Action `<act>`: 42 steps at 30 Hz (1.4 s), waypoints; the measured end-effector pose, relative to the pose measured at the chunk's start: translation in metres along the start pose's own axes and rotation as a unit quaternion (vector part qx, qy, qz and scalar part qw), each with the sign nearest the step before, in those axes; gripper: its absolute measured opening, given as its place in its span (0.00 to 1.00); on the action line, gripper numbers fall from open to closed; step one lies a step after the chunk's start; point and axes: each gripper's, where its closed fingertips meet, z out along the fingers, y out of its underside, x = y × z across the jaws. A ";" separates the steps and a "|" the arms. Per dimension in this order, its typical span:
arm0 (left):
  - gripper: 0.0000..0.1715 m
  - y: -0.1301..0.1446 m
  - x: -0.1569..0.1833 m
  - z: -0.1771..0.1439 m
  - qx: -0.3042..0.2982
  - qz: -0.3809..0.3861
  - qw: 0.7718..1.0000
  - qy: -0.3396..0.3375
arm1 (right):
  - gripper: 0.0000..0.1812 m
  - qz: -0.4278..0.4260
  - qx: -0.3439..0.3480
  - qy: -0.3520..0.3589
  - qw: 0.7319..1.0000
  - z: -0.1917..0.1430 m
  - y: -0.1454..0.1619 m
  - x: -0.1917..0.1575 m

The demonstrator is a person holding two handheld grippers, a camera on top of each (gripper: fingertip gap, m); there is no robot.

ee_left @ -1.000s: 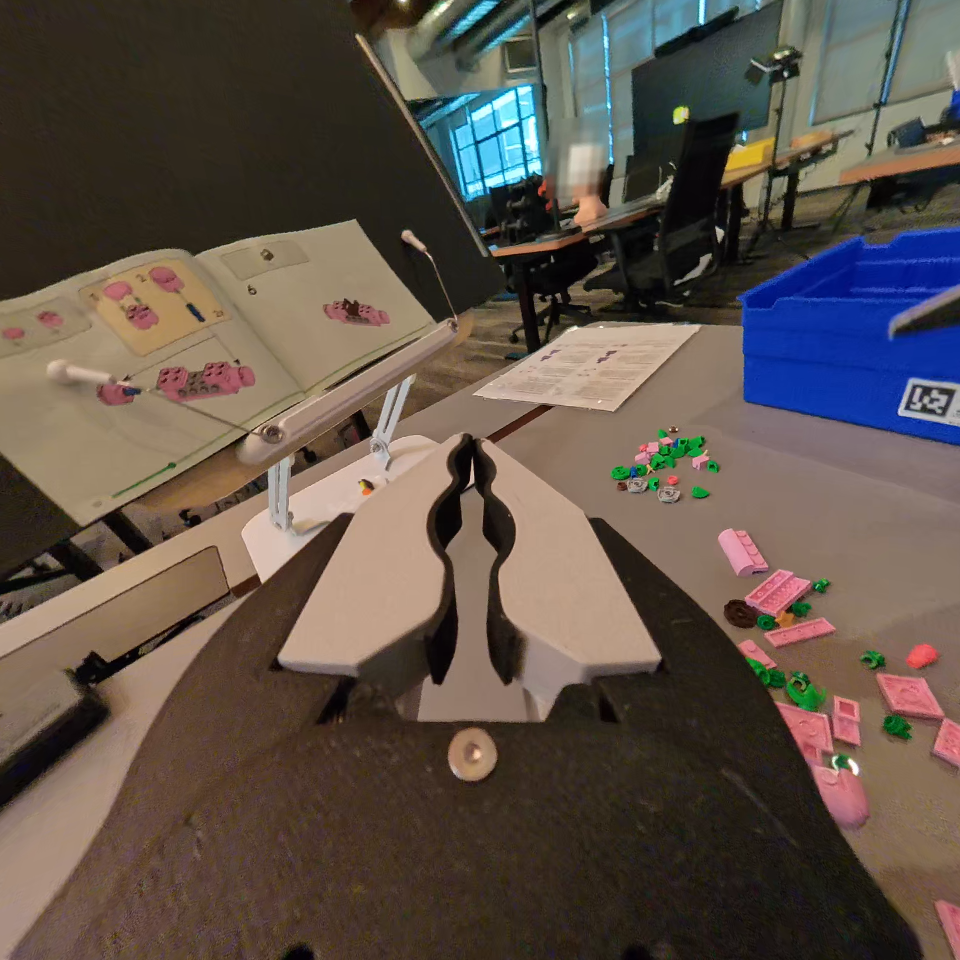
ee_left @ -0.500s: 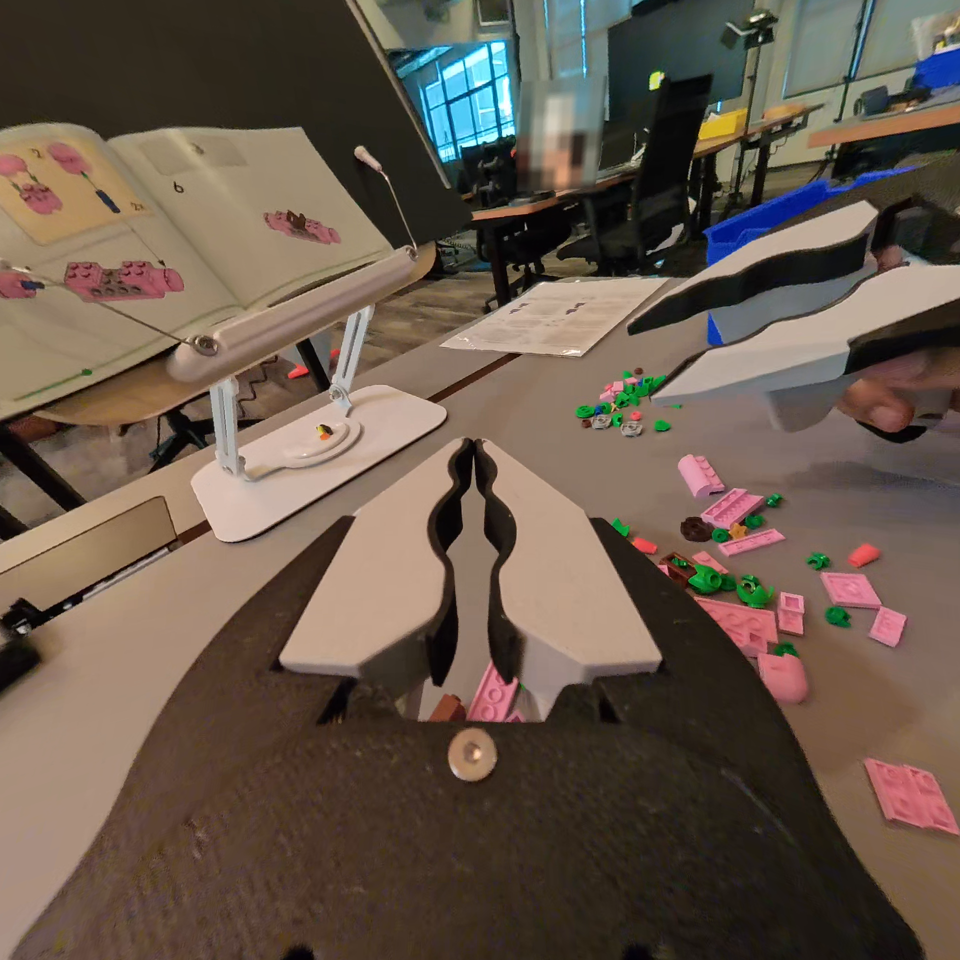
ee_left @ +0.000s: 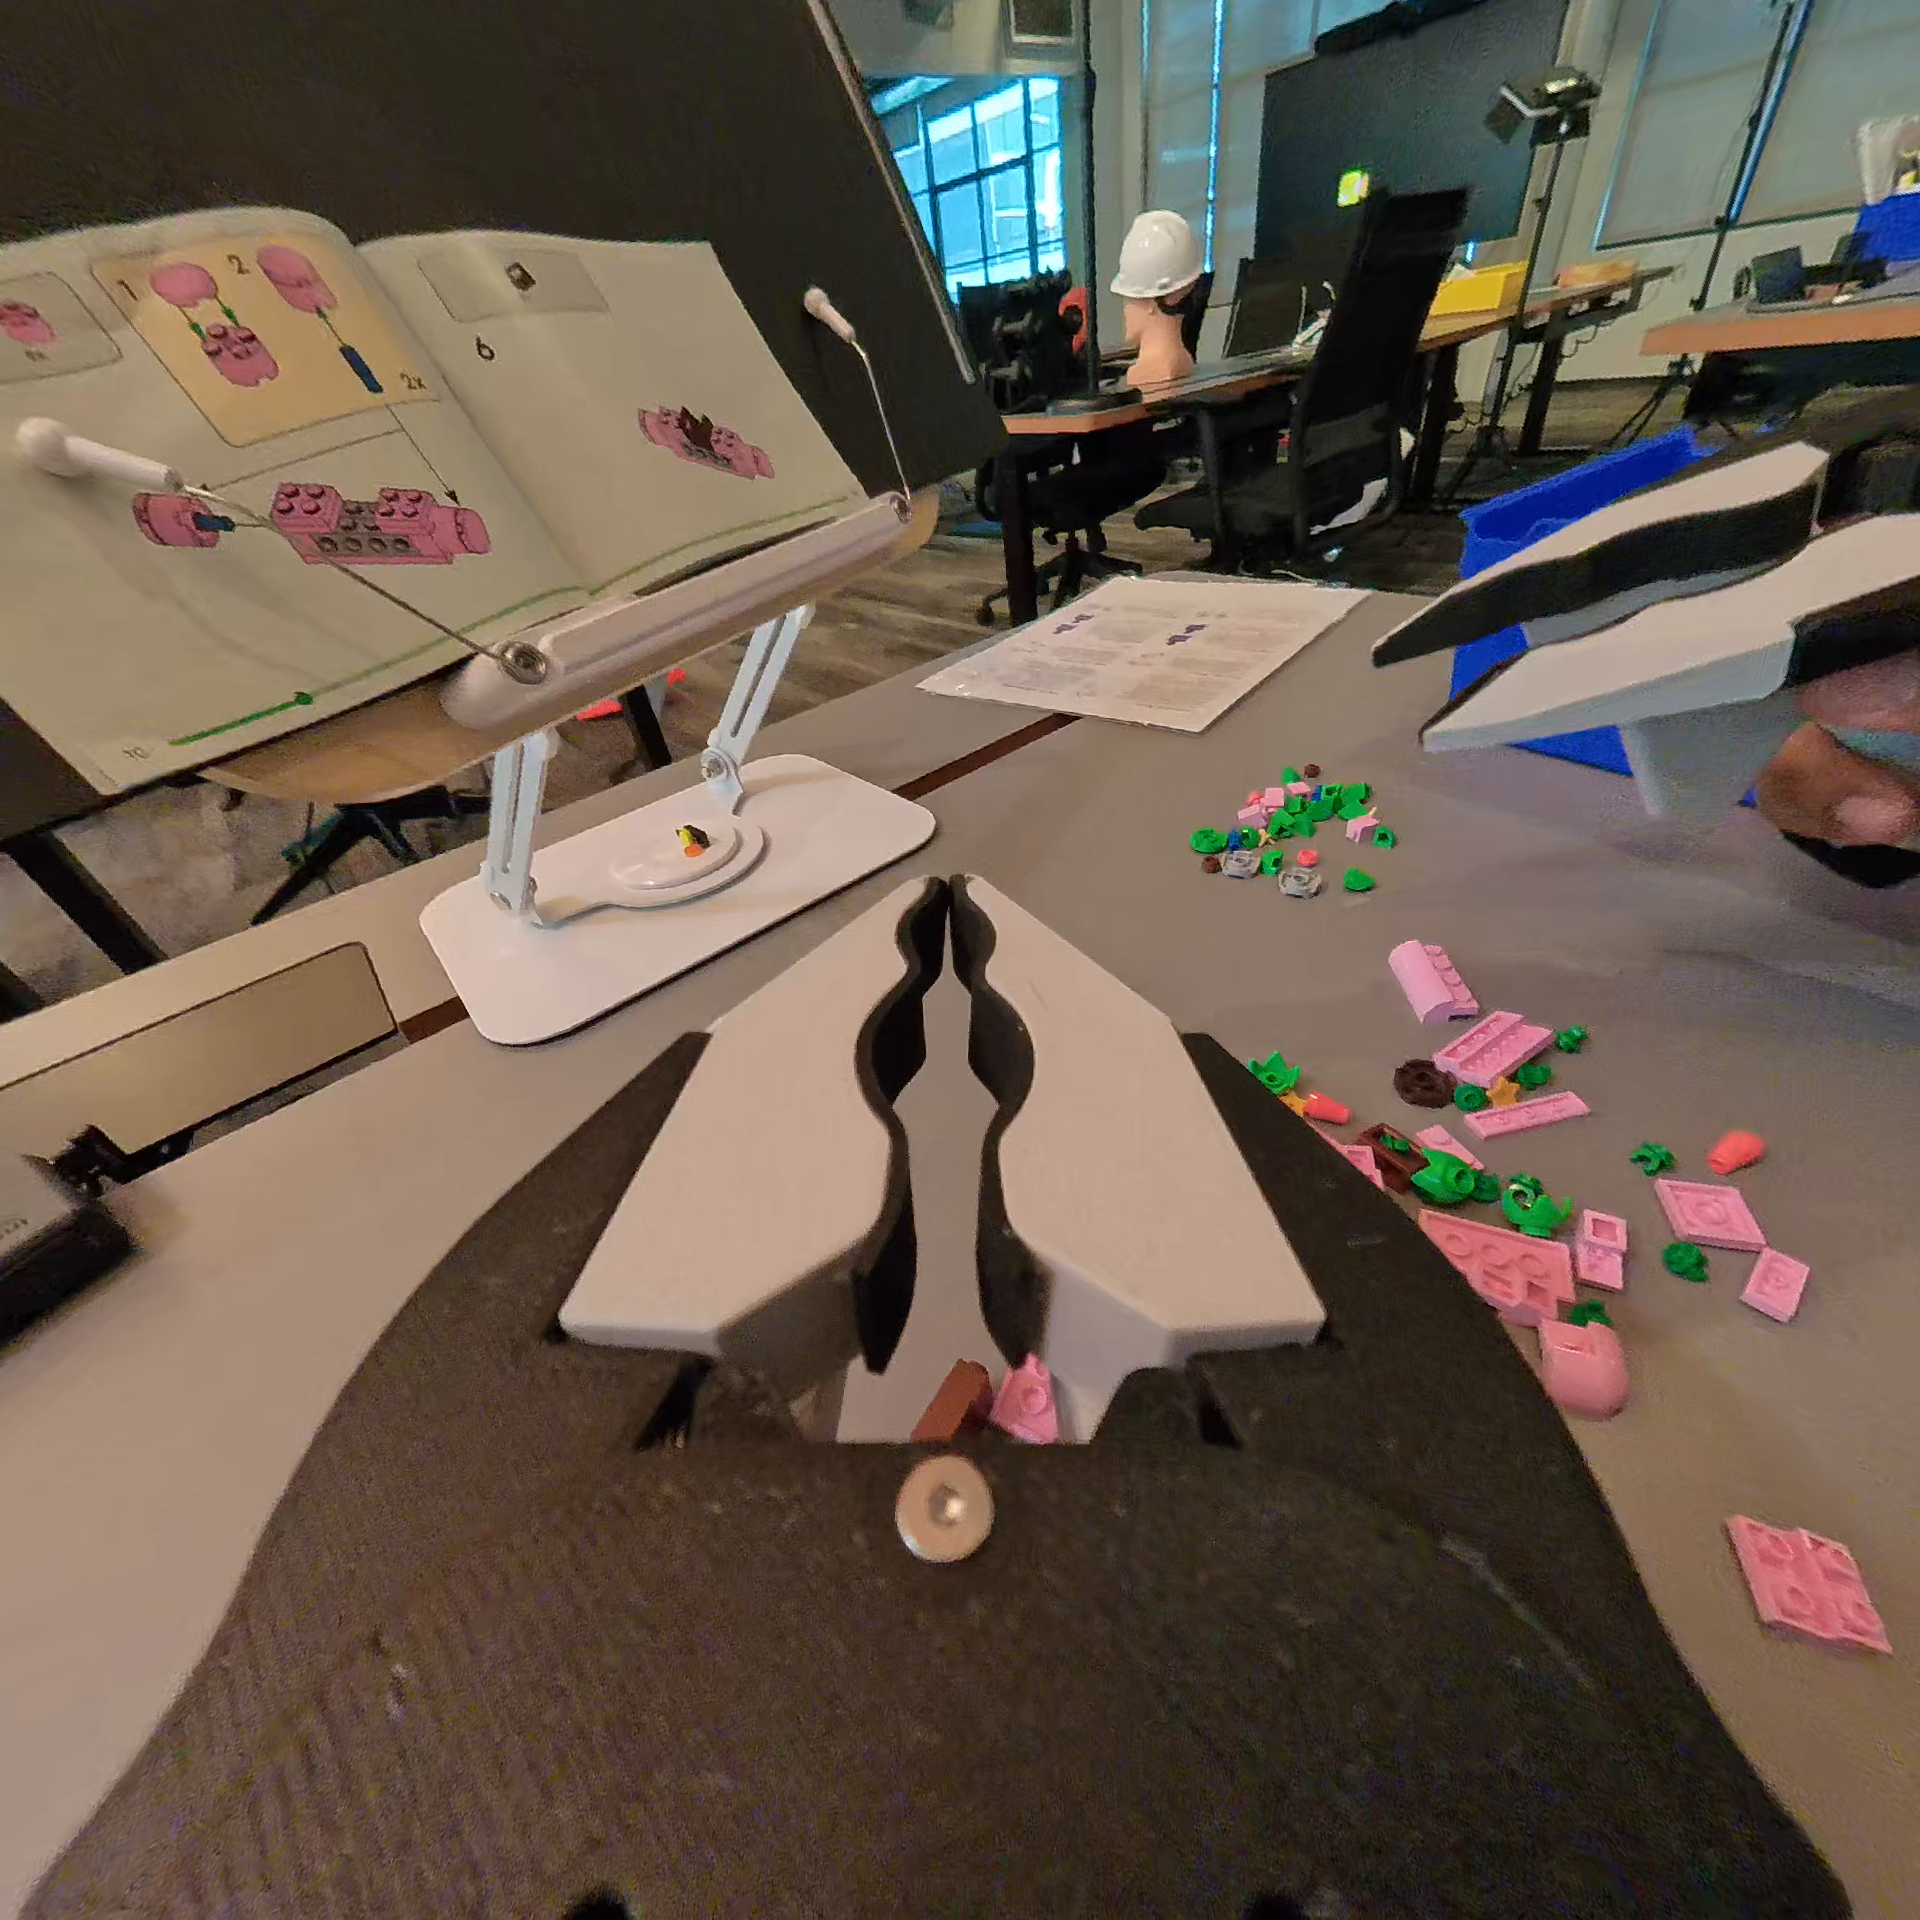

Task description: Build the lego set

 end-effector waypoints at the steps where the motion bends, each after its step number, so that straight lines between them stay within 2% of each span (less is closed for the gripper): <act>1: 0.00 0.001 0.002 0.000 -0.007 -0.003 1.000 0.009 | 0.22 -0.005 -0.004 0.002 1.000 -0.003 -0.001 0.003; 5: 0.00 0.005 0.016 -0.001 -0.033 -0.013 0.998 0.053 | 0.18 -0.015 -0.006 0.006 1.000 -0.013 -0.001 0.011; 9: 0.00 0.001 0.019 -0.009 -0.028 -0.032 0.997 0.069 | 0.17 0.022 -0.065 -0.067 0.995 -0.005 0.025 -0.007; 14: 0.00 0.001 0.002 -0.021 -0.028 -0.034 0.998 0.052 | 0.16 0.020 -0.101 -0.092 0.990 0.008 0.045 -0.022; 21: 0.00 0.005 -0.032 -0.035 -0.037 -0.023 0.999 0.010 | 0.14 0.003 -0.097 -0.104 0.990 0.013 0.046 -0.039; 30: 0.00 0.018 -0.069 -0.053 -0.042 -0.045 0.998 -0.026 | 0.12 0.008 -0.028 -0.057 0.998 0.005 0.022 -0.019; 34: 0.00 0.018 -0.076 -0.056 -0.030 -0.053 0.997 -0.048 | 0.00 -0.025 0.076 -0.012 0.997 -0.013 -0.007 -0.005; 36: 0.00 0.018 -0.077 -0.056 -0.027 -0.058 0.997 -0.051 | 0.00 -0.046 0.110 0.025 0.993 -0.022 -0.016 0.004; 42: 0.00 0.037 -0.076 -0.050 -0.059 -0.064 0.995 -0.049 | 0.00 -0.025 0.114 0.029 0.993 -0.021 -0.010 0.012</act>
